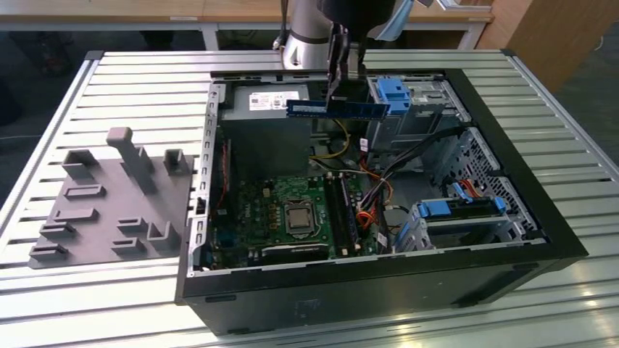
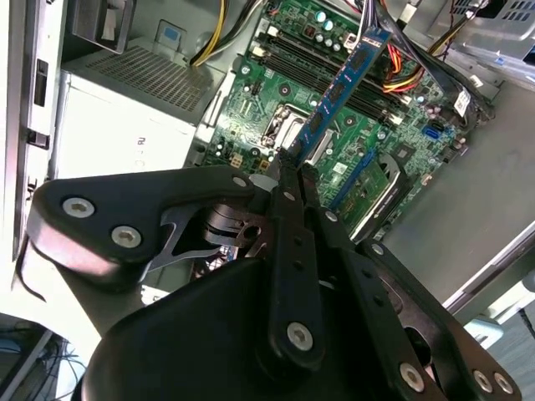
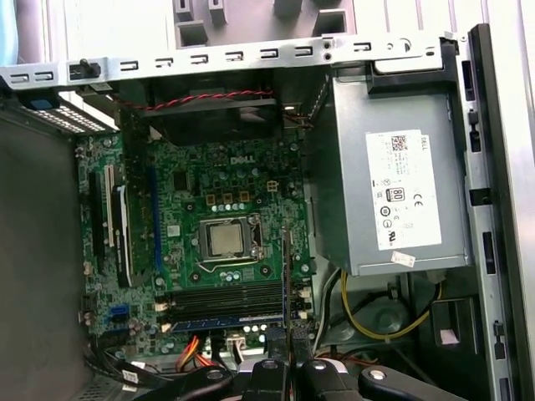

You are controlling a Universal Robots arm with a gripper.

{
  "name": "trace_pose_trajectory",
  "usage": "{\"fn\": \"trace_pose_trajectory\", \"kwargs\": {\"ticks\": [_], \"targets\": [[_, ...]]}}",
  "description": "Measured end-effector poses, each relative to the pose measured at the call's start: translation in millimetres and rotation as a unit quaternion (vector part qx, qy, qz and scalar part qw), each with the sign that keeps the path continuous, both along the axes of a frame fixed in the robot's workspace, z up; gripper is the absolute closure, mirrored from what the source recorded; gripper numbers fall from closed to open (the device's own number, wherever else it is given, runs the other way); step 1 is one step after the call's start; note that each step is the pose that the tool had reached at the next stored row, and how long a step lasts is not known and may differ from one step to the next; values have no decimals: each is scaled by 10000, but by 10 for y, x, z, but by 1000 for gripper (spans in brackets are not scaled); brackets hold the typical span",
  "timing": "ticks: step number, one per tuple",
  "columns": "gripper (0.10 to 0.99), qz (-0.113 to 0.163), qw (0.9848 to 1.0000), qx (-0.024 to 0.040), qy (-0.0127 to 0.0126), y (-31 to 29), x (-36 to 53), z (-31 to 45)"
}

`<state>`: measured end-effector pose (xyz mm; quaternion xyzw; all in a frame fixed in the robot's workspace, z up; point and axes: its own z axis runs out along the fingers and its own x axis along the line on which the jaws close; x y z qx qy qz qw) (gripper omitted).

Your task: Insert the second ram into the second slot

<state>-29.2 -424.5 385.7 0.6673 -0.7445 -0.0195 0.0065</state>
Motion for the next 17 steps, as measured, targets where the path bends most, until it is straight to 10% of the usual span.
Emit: {"fn": "trace_pose_trajectory", "kwargs": {"ticks": [17], "targets": [[953,-264,9997,-1,0,0,0,0]]}}
